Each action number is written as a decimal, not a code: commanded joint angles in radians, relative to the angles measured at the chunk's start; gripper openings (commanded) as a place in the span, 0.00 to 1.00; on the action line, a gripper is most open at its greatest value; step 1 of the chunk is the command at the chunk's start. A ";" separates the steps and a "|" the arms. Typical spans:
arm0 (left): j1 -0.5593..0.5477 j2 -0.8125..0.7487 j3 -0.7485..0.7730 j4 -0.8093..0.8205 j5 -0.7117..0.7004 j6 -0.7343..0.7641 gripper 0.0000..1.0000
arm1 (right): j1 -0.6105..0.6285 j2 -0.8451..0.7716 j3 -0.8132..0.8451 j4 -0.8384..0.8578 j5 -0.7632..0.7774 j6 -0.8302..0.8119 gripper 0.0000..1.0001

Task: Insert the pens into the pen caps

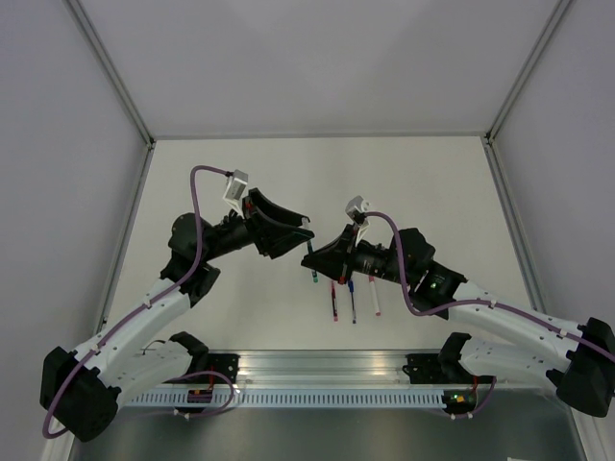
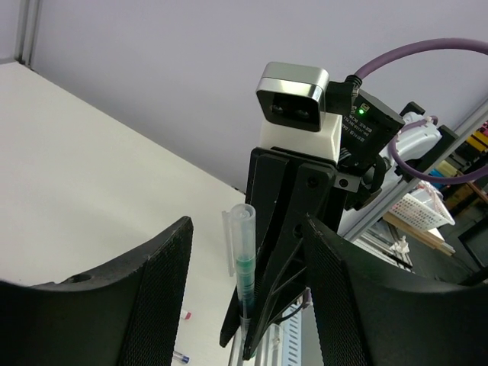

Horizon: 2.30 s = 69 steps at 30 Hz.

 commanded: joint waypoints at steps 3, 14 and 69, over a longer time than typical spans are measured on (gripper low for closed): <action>-0.007 -0.006 0.039 0.052 0.047 -0.012 0.61 | -0.003 -0.001 0.025 0.005 -0.024 0.011 0.00; -0.007 0.000 -0.006 0.132 0.093 -0.062 0.11 | -0.003 0.009 0.034 0.014 -0.011 0.024 0.00; -0.007 -0.060 -0.124 0.275 0.150 -0.220 0.58 | -0.005 0.096 0.332 -0.081 0.006 -0.196 0.00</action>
